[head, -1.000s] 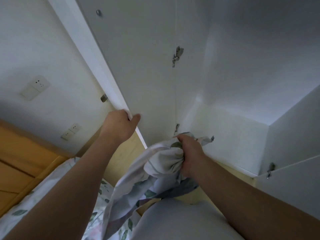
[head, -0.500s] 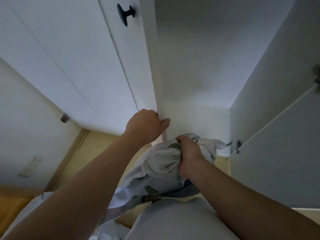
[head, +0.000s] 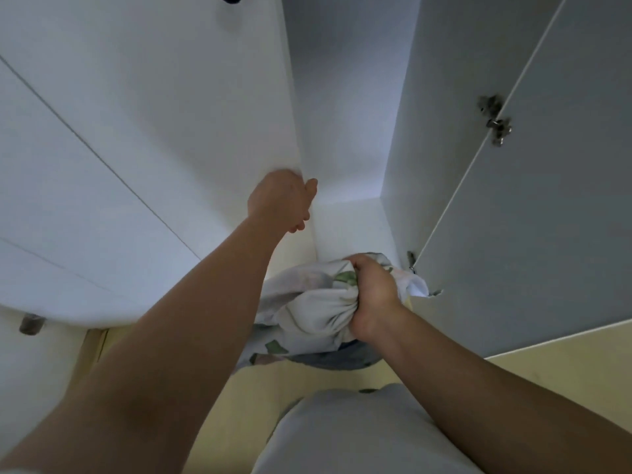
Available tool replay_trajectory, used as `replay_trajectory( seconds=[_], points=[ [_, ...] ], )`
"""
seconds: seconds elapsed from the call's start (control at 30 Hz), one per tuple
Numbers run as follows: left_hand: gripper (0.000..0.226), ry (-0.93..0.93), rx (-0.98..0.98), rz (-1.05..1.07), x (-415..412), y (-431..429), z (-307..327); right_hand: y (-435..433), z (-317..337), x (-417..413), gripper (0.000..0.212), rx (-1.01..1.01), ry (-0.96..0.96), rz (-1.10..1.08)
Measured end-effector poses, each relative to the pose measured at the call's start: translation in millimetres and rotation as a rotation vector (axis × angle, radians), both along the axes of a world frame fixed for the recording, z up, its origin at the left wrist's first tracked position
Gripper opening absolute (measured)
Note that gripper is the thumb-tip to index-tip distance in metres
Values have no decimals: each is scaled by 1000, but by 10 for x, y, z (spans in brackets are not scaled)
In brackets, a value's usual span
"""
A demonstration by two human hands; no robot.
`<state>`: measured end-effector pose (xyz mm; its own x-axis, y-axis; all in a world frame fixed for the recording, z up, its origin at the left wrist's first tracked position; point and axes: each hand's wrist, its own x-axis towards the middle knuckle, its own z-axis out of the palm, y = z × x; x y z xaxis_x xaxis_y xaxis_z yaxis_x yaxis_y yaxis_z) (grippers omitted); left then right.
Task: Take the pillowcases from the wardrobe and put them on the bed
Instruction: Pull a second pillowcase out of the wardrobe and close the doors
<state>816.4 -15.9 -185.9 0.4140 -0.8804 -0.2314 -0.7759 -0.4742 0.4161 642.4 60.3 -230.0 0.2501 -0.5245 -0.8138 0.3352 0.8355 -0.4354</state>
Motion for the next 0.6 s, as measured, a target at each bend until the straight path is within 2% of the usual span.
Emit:
replay_trajectory(
  seconds=[0.07, 0.1, 0.2, 0.23, 0.4, 0.53, 0.6],
  points=[
    [63, 10, -33, 1, 12, -123, -15, -89, -13, -12, 10, -4, -23, -14],
    [64, 11, -50, 2, 26, -169, -23, -120, -41, 0, 13, -3, -16, -14],
    [67, -24, -52, -15, 63, -315, -34, -214, -135, 66, 49, -1, 26, -16],
    [68, -22, -44, -25, 89, -389, -32, -263, -168, 107, 54, -3, 49, -26],
    [71, -99, -84, -86, 238, -747, -176, -512, -220, 420, 10, -28, 99, -149],
    [77, -233, -142, -193, 421, -921, -326, -690, -228, 740, 18, -38, 123, -281],
    [75, -242, -153, -302, 540, -997, -388, -717, -222, 947, 14, -15, 169, -355]
  ],
)
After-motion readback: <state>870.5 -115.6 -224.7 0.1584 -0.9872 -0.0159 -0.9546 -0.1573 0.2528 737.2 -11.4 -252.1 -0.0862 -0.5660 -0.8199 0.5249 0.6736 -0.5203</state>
